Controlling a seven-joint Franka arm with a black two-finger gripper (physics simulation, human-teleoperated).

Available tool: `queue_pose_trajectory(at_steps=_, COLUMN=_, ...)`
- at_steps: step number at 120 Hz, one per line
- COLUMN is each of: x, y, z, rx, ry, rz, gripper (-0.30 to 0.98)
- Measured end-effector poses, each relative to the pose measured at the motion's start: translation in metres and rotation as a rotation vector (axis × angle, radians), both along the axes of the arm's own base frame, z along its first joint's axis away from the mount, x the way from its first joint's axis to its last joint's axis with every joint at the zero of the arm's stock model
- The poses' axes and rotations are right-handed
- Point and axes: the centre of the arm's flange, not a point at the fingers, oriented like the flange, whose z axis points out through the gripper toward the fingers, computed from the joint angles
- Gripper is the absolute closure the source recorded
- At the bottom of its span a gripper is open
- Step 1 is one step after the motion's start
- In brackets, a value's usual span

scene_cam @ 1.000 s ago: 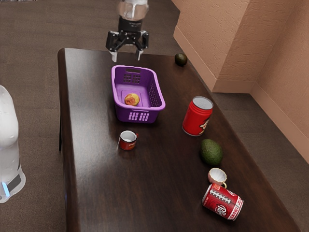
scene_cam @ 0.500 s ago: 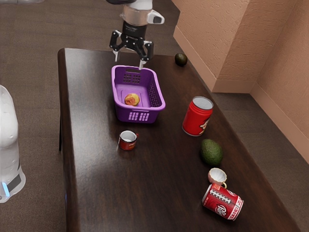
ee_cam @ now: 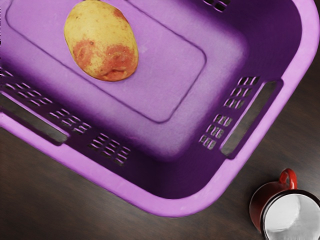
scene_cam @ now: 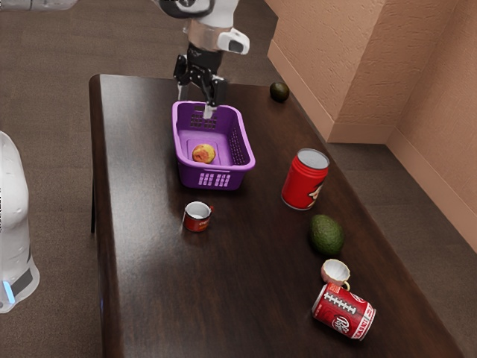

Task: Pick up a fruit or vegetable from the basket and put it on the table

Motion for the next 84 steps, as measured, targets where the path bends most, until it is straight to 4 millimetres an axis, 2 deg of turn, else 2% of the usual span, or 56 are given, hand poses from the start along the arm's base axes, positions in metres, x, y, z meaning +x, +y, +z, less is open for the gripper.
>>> queue_pose_trajectory(at_steps=56, x=-0.013, y=0.092, z=-0.021, rx=0.033, ry=0.018, rz=-0.112, gripper=0.0)
queue_pose_trajectory(at_steps=72, x=0.002, y=0.099, z=-0.018, rx=0.08, ry=-0.066, rz=-0.191, gripper=0.0)
queue_pose_trajectory(at_steps=84, x=0.018, y=0.085, z=-0.019, rx=0.118, ry=-0.118, rz=-0.284, gripper=0.0)
